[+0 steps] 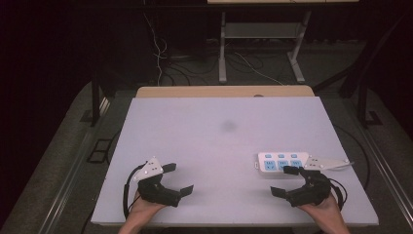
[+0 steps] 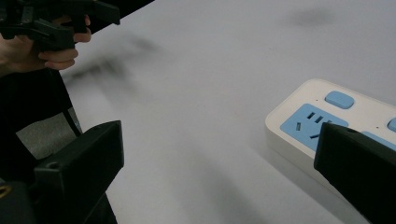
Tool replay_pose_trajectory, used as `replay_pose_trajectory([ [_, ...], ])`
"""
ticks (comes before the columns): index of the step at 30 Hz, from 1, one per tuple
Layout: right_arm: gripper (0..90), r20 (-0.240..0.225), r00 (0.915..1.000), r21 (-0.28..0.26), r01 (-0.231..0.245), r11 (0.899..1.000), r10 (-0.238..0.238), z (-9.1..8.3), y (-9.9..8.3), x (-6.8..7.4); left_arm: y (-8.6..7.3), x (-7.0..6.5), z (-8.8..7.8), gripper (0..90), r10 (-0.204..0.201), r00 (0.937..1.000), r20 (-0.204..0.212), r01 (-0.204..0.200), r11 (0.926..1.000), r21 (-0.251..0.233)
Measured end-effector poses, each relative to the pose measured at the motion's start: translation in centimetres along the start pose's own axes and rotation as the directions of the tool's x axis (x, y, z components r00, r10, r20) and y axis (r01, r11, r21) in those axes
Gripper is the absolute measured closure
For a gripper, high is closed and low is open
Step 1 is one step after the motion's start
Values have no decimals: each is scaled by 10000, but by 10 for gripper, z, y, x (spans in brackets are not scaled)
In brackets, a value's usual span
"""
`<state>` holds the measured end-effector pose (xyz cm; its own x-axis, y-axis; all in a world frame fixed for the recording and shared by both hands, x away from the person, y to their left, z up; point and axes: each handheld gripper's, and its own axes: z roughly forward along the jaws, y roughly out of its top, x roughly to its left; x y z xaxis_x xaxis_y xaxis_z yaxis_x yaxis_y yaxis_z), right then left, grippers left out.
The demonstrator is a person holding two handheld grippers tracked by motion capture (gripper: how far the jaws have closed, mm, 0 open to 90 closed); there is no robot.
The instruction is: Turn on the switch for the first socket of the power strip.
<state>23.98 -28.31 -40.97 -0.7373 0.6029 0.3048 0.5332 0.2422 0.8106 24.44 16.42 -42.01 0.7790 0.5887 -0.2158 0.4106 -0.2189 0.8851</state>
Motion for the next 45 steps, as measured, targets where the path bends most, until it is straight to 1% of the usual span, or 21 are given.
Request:
replay_pose_trajectory([
  [7,12,-67,10000,191,35,9998,-33,4,1,2,-1,0,-1,0,-54,10000,7,54,10000,-28],
  [13,12,-89,9999,356,119,9993,-116,5,5,4,-1,-1,-1,0,-20,10000,-10,20,10000,-21],
  [20,12,-88,9996,593,277,9979,-272,0,13,4,-1,-1,-1,0,-95,9999,-47,95,9999,-35],
  [26,13,20,9991,730,433,9964,-435,-6,19,3,-1,-1,-2,0,-98,9999,-35,97,9999,-34],
  [30,13,92,9987,796,492,9956,-501,-10,24,0,-1,-1,-2,0,-105,9999,-24,105,9999,-31],
  [35,13,204,9986,845,463,9953,-482,-14,30,-4,-2,0,-2,0,-122,9999,-47,121,9999,-34],
  [45,13,406,9980,1110,443,9928,-491,-22,39,-13,-2,-1,-2,0,-137,9999,-41,137,9999,-31],
])
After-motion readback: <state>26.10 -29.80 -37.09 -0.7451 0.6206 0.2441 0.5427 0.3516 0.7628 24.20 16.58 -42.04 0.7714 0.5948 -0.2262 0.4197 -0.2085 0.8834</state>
